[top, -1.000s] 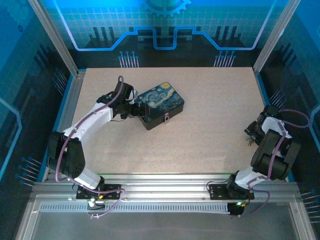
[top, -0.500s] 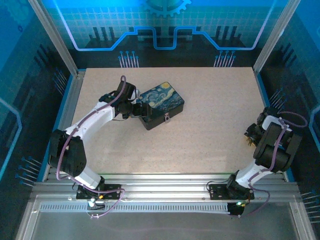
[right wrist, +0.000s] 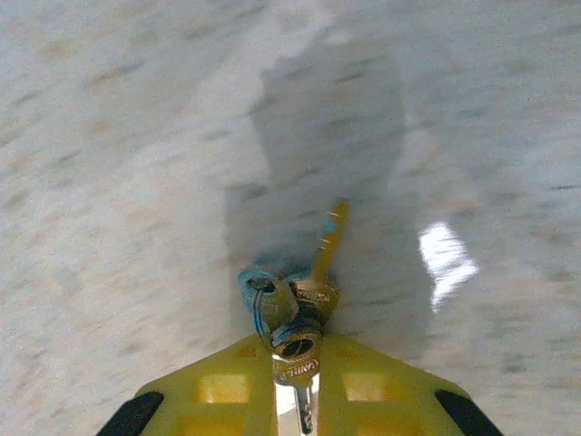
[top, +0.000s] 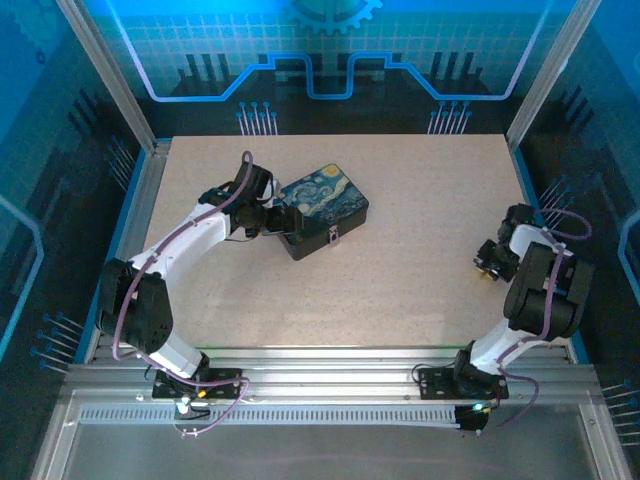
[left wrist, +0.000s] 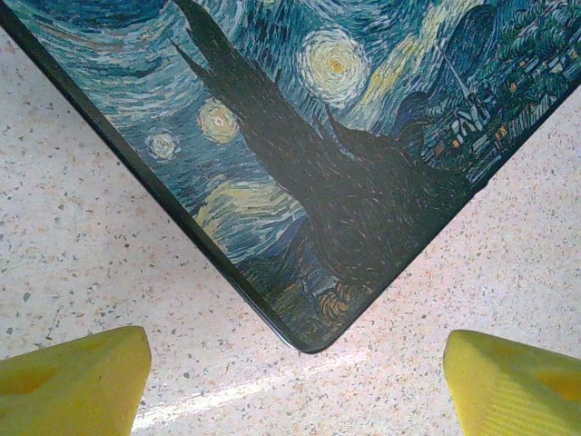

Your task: Unlock a padlock with a key

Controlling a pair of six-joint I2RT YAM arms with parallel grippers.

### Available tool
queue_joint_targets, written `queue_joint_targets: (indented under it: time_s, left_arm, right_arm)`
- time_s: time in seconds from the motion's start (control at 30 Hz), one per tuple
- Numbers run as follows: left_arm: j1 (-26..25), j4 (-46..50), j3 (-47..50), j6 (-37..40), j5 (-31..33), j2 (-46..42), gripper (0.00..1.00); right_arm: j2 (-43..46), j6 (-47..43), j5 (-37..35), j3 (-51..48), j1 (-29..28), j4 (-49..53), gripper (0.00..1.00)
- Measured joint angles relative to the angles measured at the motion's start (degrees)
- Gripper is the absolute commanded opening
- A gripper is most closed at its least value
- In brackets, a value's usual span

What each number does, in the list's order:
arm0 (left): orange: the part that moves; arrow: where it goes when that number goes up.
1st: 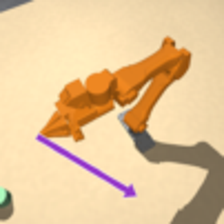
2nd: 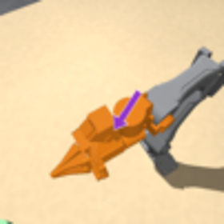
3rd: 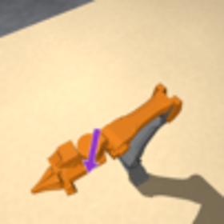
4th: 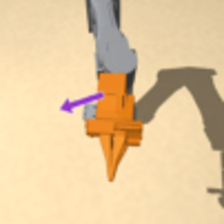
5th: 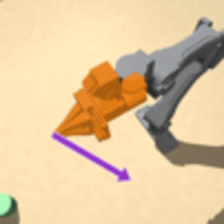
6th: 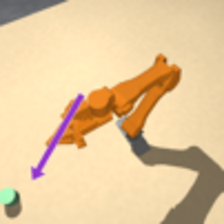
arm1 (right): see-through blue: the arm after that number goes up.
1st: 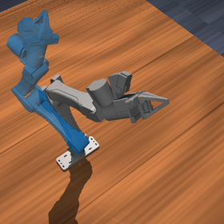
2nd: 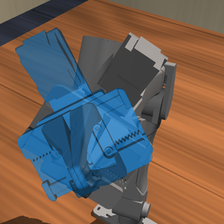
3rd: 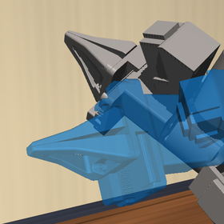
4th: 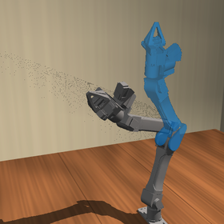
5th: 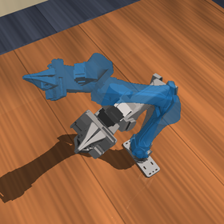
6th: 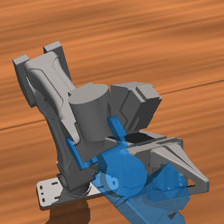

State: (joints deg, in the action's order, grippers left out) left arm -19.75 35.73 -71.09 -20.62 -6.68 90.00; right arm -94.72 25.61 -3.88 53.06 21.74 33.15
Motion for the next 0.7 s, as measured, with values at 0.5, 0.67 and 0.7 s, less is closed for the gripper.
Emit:
queue_joint_targets:
  time_s: [0.5,0.67,0.7]
  left_arm:
    - [-1.05,-0.44,1.14,-0.42,1.03,0.00,0.85]
    - [-1.44,-0.61,1.70,-0.46,1.62,-0.20,0.85]
    - [-1.62,-0.63,1.97,-0.48,1.79,-0.26,0.85]
  right_arm:
    - [4.13,-3.91,15.98,-0.72,-17.68,1.09,0.11]
    - [4.79,-4.04,19.93,-1.42,-25.33,0.74,0.12]
    - [5.09,-3.96,20.79,-1.64,-27.10,0.74,0.12]
